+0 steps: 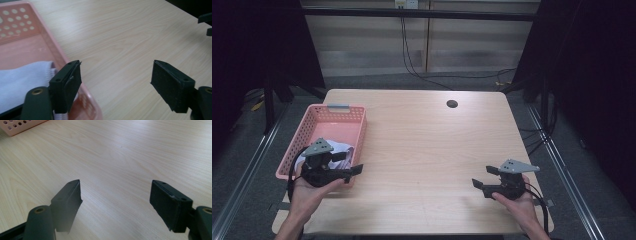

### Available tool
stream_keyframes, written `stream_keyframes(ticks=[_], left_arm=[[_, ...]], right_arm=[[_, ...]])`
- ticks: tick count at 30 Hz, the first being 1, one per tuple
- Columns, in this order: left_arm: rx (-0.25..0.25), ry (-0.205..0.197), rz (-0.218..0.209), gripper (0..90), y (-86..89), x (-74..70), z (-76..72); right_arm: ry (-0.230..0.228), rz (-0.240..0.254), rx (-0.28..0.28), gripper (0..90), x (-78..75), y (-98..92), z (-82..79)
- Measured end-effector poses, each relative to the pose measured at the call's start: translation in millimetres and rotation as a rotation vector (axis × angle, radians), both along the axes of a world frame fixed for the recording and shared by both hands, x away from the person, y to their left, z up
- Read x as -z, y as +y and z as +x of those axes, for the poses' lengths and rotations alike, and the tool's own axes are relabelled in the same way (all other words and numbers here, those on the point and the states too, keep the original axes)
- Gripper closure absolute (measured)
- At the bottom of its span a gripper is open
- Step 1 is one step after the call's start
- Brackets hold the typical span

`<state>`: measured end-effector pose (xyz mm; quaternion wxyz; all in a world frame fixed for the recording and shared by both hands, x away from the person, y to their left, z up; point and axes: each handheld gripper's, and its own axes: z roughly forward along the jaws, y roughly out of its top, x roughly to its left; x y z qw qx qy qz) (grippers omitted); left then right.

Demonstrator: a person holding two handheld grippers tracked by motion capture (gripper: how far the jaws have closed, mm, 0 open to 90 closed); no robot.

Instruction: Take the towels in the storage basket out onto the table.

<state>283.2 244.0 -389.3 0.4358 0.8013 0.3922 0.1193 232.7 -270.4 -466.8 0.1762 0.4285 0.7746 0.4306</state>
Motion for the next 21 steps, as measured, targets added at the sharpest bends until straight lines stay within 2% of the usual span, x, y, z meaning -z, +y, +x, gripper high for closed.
stream_keyframes(ticks=[6,8,9,13,15,18,19,20,21], left_arm=[[-0.022,0.003,0.002,20.5,14.0,-7.8,9.6],[-0.032,0.005,0.019,22.0,20.3,-11.0,14.8],[-0.042,0.007,0.044,22.8,23.5,-12.5,19.1],[-0.059,0.02,0.055,23.5,31.0,-13.6,28.3],[-0.104,0.023,0.072,26.9,40.4,-15.1,37.1],[-0.129,0.045,0.091,25.6,51.2,-16.3,47.3],[-0.131,0.064,0.1,24.5,53.9,-15.9,51.1],[-0.131,0.064,0.1,23.0,53.9,-15.9,51.1],[-0.141,0.082,0.137,22.6,58.6,-13.7,58.2]], right_arm=[[-0.002,0.007,0.002,25.3,-0.3,0.4,0.1],[-0.004,0.004,-0.003,25.3,-0.1,0.4,1.0],[-0.007,-0.001,-0.002,25.3,0.1,0.7,1.1],[-0.004,0.0,-0.005,25.3,0.0,1.3,0.8],[-0.004,-0.002,-0.003,25.1,0.0,1.9,0.7],[-0.008,-0.004,-0.001,25.0,-0.1,2.1,0.9],[-0.008,-0.003,-0.003,25.0,0.1,2.0,1.3],[-0.008,-0.003,-0.003,25.0,0.1,2.0,1.3],[-0.005,-0.005,-0.005,24.9,0.6,2.7,1.8]])
